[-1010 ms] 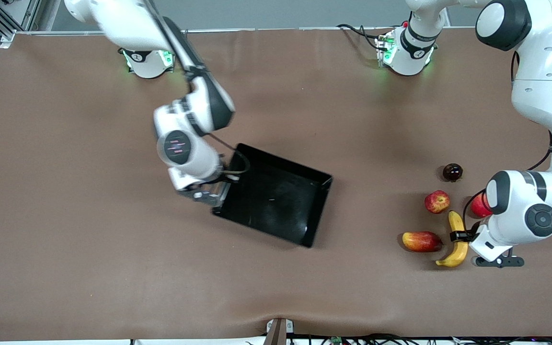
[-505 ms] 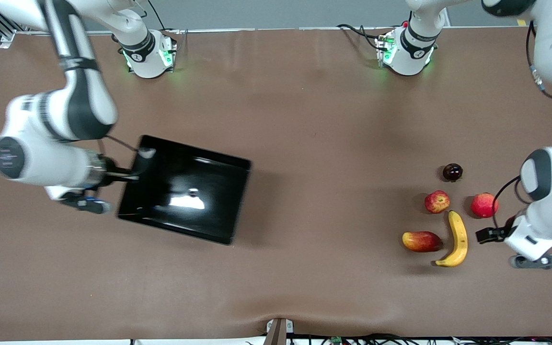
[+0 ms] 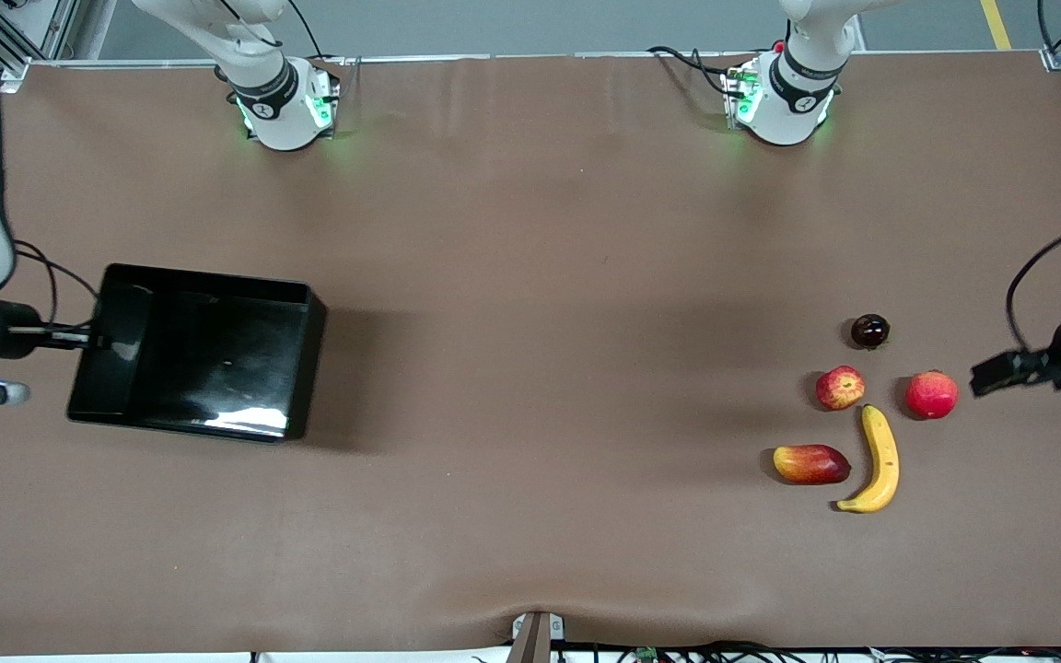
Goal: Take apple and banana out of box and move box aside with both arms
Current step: 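Drag the black tray away from the fruits while the left gripper withdraws, then open the right gripper and release the tray rim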
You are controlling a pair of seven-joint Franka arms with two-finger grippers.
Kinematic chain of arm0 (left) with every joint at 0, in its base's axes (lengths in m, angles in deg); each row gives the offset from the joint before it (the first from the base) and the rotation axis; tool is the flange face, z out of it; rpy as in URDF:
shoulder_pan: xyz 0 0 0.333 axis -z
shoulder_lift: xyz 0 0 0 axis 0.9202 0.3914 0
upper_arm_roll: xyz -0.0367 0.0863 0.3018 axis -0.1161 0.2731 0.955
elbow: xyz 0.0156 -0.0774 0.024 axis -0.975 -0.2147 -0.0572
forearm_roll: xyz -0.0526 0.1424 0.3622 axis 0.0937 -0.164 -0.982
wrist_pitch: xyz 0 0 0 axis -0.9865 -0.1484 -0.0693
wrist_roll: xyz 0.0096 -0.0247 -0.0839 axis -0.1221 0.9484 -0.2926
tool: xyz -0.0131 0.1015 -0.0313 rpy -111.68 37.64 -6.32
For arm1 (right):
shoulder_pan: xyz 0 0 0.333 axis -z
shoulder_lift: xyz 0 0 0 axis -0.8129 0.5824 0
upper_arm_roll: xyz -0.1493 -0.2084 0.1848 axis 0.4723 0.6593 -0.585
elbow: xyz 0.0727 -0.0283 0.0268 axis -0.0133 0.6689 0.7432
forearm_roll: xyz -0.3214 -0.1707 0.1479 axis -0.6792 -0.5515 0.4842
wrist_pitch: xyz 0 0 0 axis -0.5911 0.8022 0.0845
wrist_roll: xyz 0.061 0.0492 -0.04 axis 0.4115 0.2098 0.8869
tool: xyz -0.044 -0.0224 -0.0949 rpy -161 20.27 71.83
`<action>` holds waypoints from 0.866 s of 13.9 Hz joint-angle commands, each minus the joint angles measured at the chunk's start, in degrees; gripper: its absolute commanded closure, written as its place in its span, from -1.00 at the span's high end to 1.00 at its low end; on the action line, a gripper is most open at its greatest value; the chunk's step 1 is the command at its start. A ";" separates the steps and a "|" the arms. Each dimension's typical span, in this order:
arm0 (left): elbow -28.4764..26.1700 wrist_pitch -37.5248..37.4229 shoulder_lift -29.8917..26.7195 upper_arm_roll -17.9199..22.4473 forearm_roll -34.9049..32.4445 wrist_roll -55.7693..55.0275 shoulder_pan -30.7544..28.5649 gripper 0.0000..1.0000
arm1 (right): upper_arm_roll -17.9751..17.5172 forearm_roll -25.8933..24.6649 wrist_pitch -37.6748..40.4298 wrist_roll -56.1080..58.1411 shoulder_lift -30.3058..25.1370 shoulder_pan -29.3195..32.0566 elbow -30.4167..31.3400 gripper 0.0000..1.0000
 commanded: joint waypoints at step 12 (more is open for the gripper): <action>-14.00 -9.39 -21.06 13.70 9.30 1.00 15.27 1.00 | -1.45 0.10 -14.10 10.22 6.36 5.87 7.63 0.99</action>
